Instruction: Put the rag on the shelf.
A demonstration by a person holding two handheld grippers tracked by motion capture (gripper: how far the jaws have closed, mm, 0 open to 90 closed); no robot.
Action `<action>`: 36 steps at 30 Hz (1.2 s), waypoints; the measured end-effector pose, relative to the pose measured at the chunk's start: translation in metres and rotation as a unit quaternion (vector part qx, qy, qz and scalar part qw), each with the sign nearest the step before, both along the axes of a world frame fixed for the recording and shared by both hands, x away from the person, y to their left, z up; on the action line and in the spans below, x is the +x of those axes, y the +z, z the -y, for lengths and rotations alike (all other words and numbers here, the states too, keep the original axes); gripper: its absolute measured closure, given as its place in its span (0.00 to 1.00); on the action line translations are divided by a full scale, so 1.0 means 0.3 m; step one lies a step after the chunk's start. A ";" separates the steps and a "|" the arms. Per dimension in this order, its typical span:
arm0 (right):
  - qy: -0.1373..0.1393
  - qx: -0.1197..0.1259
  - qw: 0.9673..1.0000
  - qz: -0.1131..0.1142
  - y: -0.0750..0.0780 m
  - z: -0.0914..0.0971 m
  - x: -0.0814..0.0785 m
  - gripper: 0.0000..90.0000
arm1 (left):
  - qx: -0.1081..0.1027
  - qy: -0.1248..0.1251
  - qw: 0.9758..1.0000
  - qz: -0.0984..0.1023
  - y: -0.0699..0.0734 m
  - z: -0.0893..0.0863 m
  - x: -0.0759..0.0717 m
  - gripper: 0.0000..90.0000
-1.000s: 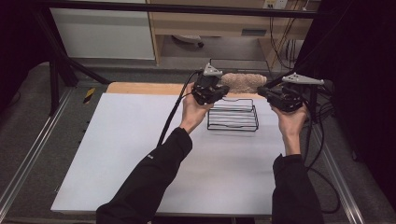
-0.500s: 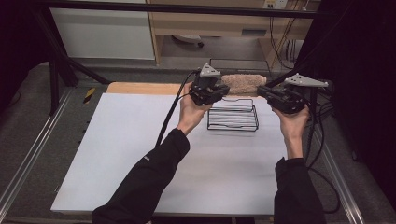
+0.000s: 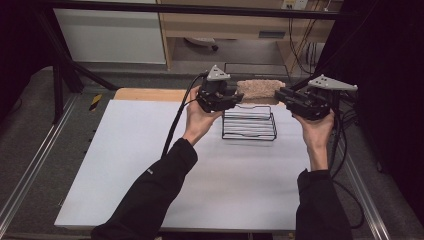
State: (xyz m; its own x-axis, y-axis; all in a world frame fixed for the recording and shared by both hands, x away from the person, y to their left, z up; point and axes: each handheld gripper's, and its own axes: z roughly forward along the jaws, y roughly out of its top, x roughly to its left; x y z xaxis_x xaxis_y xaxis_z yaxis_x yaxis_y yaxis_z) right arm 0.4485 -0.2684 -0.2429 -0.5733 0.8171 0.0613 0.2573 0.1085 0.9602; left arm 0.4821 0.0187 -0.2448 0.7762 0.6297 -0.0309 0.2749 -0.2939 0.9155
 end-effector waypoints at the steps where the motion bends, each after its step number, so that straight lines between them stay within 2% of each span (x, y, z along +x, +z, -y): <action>1: 0.000 -0.001 1.000 0.000 -0.002 -0.001 -0.003 0.71 | 0.002 0.000 1.000 0.000 -0.002 -0.005 -0.002 0.64; 8: 0.009 0.001 1.000 -0.013 -0.023 -0.006 -0.022 0.50 | 0.017 0.009 1.000 0.003 -0.039 -0.065 -0.029 0.47; 12: 0.016 0.003 1.000 -0.019 -0.042 -0.011 -0.040 0.40 | 0.023 0.013 1.000 -0.004 -0.067 -0.113 -0.047 0.39; 16: 0.019 0.001 0.999 -0.031 -0.074 -0.022 -0.054 0.28 | 0.027 0.012 0.999 -0.019 -0.102 -0.167 -0.066 0.33; 21: 0.027 -0.004 0.999 -0.042 -0.115 -0.039 -0.069 0.18 | 0.040 0.015 0.999 -0.030 -0.151 -0.238 -0.095 0.25; 25: 0.036 -0.007 0.998 -0.053 -0.153 -0.056 -0.076 0.09 | 0.039 0.018 0.998 -0.042 -0.198 -0.305 -0.123 0.19; 31: 0.050 -0.013 0.996 -0.072 -0.209 -0.081 -0.084 0.04 | 0.040 0.031 0.997 -0.059 -0.281 -0.410 -0.166 0.11; 36: 0.059 -0.016 0.995 -0.083 -0.252 -0.091 -0.099 0.03 | 0.040 0.037 0.996 -0.070 -0.347 -0.494 -0.207 0.10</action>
State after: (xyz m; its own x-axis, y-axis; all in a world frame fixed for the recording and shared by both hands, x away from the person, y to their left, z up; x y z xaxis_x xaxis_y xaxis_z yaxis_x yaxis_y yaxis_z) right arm 0.4187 -0.2410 -0.3185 -0.6497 0.7474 0.1389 0.3958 0.1765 0.9012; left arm 0.4200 0.1669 -0.3489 0.7199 0.6891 -0.0831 0.4210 -0.3382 0.8417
